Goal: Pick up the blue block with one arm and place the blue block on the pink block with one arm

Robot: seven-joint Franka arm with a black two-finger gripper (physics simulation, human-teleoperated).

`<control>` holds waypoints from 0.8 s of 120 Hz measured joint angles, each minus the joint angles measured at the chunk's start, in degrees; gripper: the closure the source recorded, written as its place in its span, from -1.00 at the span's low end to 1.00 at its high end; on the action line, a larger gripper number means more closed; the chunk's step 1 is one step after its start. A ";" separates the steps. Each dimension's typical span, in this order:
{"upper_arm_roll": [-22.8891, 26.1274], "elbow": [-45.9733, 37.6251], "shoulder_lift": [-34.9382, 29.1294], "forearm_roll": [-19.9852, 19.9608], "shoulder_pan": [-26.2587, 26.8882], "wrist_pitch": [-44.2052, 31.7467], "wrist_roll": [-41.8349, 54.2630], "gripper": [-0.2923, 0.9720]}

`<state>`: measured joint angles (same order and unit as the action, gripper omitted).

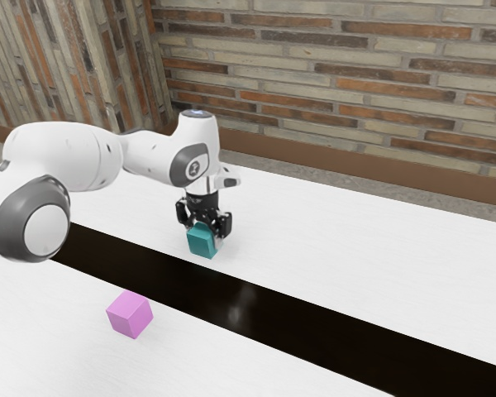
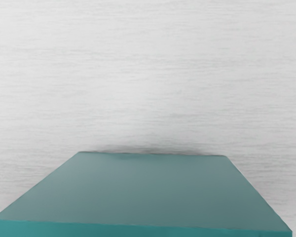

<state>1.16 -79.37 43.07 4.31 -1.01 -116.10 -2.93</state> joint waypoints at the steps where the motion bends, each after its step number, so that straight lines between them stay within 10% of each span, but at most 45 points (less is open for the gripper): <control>1: 0.00 -0.01 0.01 -0.08 -0.02 -0.02 -0.02 -0.28; 37: 0.07 -1.10 -1.22 -0.71 -0.71 -0.51 -1.05 0.02; 96: -1.60 -27.61 -23.86 -1.03 -1.14 -0.74 0.39 0.04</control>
<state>-0.44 -106.98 19.21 3.28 -2.15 -116.84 -2.53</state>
